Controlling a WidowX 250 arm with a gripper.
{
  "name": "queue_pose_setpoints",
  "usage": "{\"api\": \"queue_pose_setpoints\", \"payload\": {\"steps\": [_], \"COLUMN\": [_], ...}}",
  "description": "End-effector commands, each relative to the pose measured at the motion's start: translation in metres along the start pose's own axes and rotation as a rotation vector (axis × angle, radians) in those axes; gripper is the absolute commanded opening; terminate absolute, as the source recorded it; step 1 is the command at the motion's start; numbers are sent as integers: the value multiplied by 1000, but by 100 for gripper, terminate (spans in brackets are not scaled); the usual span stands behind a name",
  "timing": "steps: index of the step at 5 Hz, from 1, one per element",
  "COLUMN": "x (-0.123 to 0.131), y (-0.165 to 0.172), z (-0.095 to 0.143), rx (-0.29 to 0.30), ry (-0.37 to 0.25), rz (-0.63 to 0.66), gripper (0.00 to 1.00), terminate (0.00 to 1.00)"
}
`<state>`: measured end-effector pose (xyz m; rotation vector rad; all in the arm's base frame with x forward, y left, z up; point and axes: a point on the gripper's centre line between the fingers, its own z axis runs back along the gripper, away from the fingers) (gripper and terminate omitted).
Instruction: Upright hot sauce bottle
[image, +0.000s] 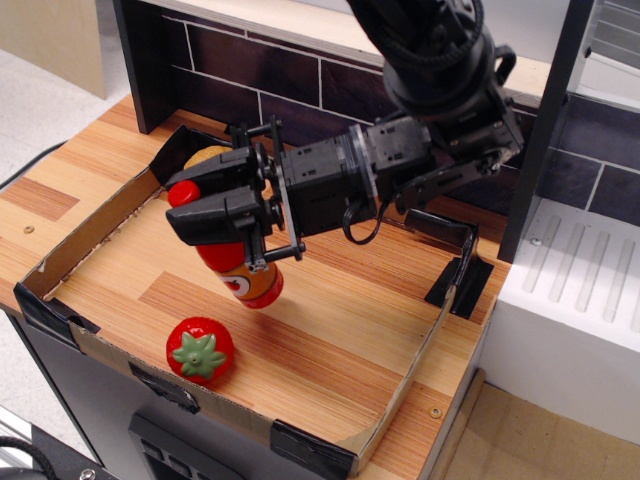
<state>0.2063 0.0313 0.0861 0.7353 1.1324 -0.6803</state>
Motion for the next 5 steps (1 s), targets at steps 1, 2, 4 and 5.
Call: {"api": "queue_pose_setpoints", "payload": {"steps": [1,2,4,5], "x": [23,25,10,2], "y": [6,3,10,15], "z": [7,9,23,33], "rx": [77,82,87,67], "ry": [65,88,29,-8], "rz": [50,34,68,71], "gripper": [0,100,100,100], "terminate": [0,0,0,100]}}
